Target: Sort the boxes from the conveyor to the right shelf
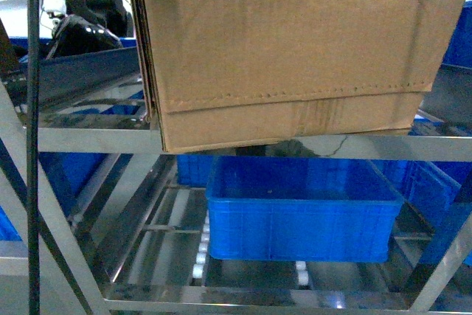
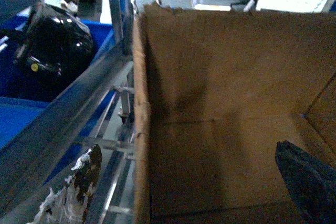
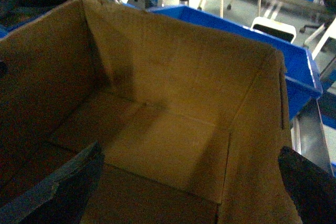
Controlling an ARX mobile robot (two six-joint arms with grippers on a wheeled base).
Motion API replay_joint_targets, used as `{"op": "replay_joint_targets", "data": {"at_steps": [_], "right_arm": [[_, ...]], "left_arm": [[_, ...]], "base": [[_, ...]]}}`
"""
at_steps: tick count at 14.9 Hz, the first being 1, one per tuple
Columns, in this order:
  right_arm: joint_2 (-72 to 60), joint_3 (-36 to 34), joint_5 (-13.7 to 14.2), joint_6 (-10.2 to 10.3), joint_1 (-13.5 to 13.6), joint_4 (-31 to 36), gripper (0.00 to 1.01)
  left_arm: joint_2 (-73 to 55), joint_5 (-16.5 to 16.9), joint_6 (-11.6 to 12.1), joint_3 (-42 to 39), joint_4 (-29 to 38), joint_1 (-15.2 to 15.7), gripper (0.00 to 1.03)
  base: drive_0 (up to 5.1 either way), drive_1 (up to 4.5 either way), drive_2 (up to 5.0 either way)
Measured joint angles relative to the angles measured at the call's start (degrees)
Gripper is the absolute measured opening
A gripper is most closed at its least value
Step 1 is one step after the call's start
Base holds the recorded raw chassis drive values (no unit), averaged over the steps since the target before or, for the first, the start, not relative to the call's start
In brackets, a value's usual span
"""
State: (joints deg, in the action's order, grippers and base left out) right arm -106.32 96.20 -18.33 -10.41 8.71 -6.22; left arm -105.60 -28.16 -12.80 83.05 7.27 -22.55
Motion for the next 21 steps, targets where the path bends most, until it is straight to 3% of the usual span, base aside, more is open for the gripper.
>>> {"op": "replay_joint_targets", "data": {"at_steps": [4,6,9,12,14,19,20,21], "right_arm": [[6.5,-11.0,1.5,-0.4,0.4,10.1,0.98],[13.2,-20.1,4.0,0.0,1.1,16.6,0.98],[21.5,-31.5,5.6,0.5,0.9,20.0,0.98],[17.9,-29.8,5.6,0.5,-1.0,20.0,0.98],[16.7,-26.3,5.5,0.5,-0.3,22.5,0.98],[12.7,-19.8,5.0,0.7,0.8,22.0,0.98],[13.0,-19.6,3.9,1.7,0.0,21.1,0.98],[14.7,-20.7,3.6,2.8,-0.1,19.6,0.98]], "left_arm": [[8.3,-4.4,1.6,-10.3,7.5,0.2,0.98],[14.3,-3.5,1.5,-16.8,7.6,0.1,0.98],[21.8,-3.7,1.0,-25.5,7.6,0.9,0.98],[18.6,-5.7,0.9,-24.8,10.4,-0.4,0.98],[18.2,-5.9,1.5,-21.9,12.7,-1.0,0.98],[14.5,-4.6,2.6,-13.4,10.4,-0.1,0.98],[16.5,-5.3,2.0,-15.9,9.9,-1.4,0.98],[21.0,-5.2,-0.1,-19.7,6.1,-1.9,0.98]], "base": [[0.0,0.00,0.0],[0.0,0.00,0.0],[0.0,0.00,0.0],[0.0,0.00,0.0],[0.0,0.00,0.0],[0.0,0.00,0.0],[0.0,0.00,0.0],[0.0,0.00,0.0]]}}
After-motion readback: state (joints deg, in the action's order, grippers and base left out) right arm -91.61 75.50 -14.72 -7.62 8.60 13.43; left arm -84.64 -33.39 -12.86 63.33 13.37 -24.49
